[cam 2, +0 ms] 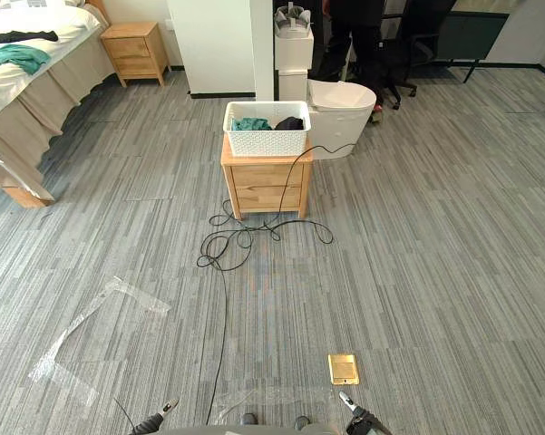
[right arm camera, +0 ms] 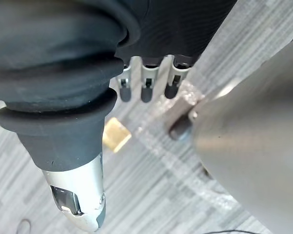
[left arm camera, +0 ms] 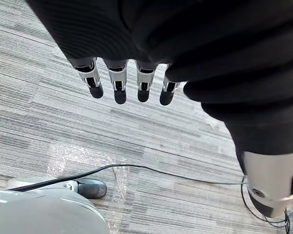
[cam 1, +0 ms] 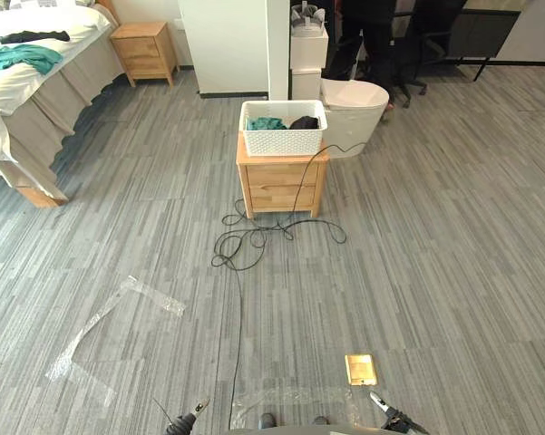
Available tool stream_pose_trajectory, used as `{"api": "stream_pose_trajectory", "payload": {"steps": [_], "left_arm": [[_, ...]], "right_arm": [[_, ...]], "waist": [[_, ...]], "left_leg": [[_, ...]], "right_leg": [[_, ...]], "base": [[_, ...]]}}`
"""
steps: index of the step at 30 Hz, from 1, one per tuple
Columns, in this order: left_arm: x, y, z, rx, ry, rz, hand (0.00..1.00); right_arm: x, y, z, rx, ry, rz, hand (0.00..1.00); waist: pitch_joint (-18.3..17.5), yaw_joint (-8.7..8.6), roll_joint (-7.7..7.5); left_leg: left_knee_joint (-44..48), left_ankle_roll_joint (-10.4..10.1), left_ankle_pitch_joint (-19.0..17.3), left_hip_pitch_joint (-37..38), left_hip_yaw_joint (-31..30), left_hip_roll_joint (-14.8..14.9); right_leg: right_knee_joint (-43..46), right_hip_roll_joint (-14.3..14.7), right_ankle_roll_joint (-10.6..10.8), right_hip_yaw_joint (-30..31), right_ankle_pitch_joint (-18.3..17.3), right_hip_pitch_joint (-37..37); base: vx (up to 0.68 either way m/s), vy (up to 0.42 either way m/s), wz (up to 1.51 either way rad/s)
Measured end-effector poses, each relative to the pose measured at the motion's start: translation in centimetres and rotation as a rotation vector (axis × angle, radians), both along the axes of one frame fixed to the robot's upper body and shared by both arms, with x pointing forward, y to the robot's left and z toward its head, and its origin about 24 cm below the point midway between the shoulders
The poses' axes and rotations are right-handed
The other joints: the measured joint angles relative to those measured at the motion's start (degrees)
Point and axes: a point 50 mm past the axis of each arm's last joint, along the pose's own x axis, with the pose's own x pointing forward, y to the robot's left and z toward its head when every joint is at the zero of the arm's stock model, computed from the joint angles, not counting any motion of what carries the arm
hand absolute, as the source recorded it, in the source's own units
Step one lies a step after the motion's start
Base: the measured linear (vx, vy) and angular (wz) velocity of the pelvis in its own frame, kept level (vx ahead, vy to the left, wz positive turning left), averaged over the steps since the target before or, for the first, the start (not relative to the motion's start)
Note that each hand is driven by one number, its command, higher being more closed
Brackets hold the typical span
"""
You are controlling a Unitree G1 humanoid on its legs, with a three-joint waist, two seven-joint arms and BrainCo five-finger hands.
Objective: Pick up the laundry basket with both hands and put the clothes into the washing machine.
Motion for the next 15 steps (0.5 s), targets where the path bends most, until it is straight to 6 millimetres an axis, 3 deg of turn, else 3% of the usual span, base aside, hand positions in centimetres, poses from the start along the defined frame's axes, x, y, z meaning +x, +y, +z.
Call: {"api": "stream_pose_trajectory", "payload": {"steps": [15], "left_arm": [[0.04, 0.24, -0.01, 0.007, 0.01, -0.007, 0.0]], "right_arm": [[0.28, 0.26, -0.02, 0.009, 0.001, 0.008, 0.0]], "waist": [[0.99, -0.1, -0.4]], "left_leg": [[-0.02, -0.03, -0.03, 0.22, 0.23, -0.01]], "right_leg": [[-1.5, -0.01, -0.03, -0.34, 0.35, 1.08]], "base": [[0.01, -0.009, 0.01]]}}
